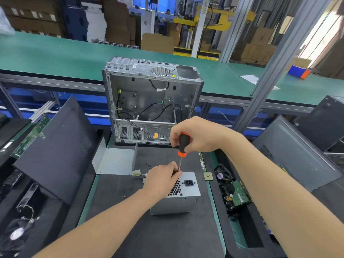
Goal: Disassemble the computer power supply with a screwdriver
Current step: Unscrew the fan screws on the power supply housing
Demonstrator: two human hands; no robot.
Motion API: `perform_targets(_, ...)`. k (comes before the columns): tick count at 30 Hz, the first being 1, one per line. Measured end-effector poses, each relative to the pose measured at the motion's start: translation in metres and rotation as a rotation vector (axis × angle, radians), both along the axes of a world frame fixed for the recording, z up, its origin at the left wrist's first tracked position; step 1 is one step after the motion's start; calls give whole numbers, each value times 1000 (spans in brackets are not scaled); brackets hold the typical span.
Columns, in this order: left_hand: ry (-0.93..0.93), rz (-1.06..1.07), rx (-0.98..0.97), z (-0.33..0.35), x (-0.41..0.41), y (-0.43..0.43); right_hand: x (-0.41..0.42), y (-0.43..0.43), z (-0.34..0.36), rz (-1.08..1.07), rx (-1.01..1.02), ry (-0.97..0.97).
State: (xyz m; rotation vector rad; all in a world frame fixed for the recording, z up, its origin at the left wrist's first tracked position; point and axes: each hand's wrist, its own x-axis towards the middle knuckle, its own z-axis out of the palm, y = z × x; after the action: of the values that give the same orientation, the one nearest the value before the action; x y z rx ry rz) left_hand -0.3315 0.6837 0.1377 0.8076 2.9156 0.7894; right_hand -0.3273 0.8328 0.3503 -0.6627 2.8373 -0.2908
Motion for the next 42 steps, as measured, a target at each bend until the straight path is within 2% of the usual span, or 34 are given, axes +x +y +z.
perform_targets(2, 1, 2, 1, 0, 0, 0, 5, -4, -1, -75, 106, 79)
perform_targets(5, 16, 8, 1, 0, 1, 0, 11, -19, -14, -355, 404, 321)
perform_targets(8, 2, 13, 2, 1, 1, 1, 10, -33, -22, -506, 412, 400)
perform_targets(11, -16, 11, 9, 2, 1, 1, 1, -28, -21, -426, 317, 320)
perform_targets(15, 3, 7, 14, 3, 1, 0, -1, -15, -8, -203, 109, 134)
perform_targets(18, -3, 4, 10, 3, 1, 0, -1, -7, -1, -80, 83, 75)
perform_targets(24, 8, 2, -9, 1, 0, 1, 2, -9, 11, 18, 79, -99)
perform_targets(26, 9, -3, 2, 1, 0, 0, 5, -13, 8, -15, 118, -35)
perform_targets(29, 3, -7, 13, 0, 0, 0, 7, -23, -10, -235, 385, 275)
perform_targets(31, -1, -7, 18, -1, 0, -1, 7, -33, -17, -330, 443, 368)
perform_targets(33, -12, -13, 34, -1, 0, -2, 3, -33, -20, -340, 380, 343)
perform_targets(37, -39, -25, 41, -3, 2, -5, 1, -20, -11, -227, 205, 213)
perform_targets(42, -97, -38, 51, -2, 1, -7, 4, -8, -10, -140, 24, 181)
